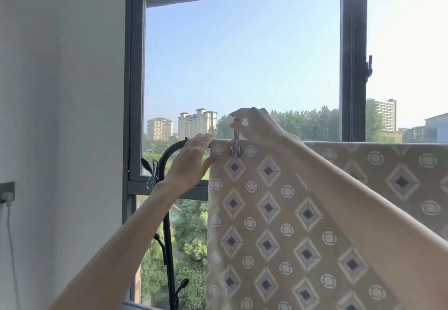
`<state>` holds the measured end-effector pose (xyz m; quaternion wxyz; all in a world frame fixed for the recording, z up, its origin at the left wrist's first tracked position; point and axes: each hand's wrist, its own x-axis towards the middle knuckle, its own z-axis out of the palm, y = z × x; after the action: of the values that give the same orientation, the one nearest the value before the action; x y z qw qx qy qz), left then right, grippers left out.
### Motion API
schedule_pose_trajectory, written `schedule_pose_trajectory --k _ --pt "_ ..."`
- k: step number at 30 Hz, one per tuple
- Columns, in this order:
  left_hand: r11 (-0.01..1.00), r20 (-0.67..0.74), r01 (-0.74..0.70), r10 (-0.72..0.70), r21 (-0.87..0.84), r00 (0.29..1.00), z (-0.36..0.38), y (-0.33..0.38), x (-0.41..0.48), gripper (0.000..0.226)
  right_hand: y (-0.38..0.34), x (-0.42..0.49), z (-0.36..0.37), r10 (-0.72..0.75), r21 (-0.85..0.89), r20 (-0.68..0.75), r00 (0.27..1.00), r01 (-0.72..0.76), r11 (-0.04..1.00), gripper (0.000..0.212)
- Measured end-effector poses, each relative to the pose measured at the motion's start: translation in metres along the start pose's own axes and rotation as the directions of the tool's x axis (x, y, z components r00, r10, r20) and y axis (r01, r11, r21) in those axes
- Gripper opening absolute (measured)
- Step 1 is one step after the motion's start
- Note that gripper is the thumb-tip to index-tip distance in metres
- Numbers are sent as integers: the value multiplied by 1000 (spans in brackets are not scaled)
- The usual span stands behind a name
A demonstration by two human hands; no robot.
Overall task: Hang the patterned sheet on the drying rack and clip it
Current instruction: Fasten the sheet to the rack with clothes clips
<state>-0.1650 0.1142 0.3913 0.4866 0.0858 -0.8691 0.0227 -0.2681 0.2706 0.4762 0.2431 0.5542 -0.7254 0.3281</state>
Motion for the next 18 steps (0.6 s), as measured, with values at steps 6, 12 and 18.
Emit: schedule_pose_trajectory --k 6,12,18 --pt "991 -186 20 4 129 983 4 -13 -17 75 0 -24 38 -287 -301 -449 846 159 940 38" --pt "992 -229 64 -88 -110 969 1 -37 -33 66 -22 -30 68 -507 -502 -343 791 301 810 32" --pt "986 -419 125 -161 -113 893 -8 -66 -61 43 -38 -17 97 -363 -392 -44 931 318 863 50"
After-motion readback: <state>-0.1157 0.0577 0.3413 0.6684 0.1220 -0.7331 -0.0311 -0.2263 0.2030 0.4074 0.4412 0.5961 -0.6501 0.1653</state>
